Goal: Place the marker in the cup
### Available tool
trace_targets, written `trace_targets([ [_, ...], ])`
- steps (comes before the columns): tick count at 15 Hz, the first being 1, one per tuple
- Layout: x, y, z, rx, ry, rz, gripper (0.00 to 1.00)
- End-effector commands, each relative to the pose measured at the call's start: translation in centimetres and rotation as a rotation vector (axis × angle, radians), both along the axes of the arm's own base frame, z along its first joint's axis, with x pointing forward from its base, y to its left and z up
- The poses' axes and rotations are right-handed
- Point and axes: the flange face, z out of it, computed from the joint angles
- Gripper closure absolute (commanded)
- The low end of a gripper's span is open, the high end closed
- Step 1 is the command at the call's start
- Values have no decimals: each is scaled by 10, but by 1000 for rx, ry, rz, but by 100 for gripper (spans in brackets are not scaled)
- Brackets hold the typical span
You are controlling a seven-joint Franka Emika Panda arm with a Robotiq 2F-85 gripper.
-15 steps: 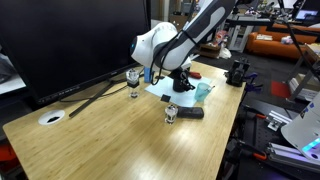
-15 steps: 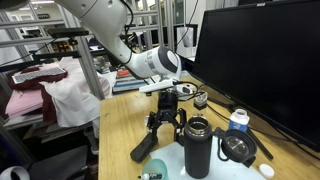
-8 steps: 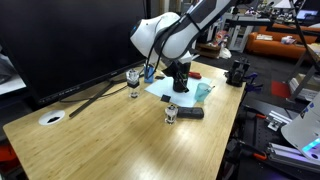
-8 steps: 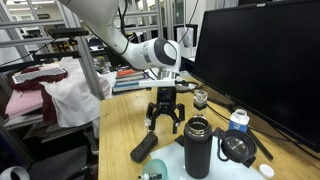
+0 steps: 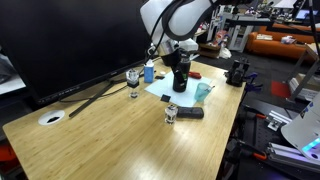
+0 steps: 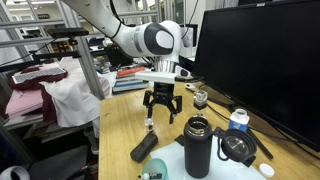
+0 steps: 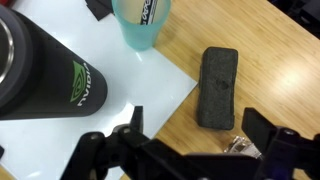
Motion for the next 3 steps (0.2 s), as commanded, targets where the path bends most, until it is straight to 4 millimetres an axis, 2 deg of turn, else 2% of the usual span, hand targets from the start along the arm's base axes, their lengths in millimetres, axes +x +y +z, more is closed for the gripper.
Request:
trace_targets([
  [1, -1, 0, -1, 2, -1, 1, 0],
  [3, -2, 2, -2, 5, -3, 4, 0],
])
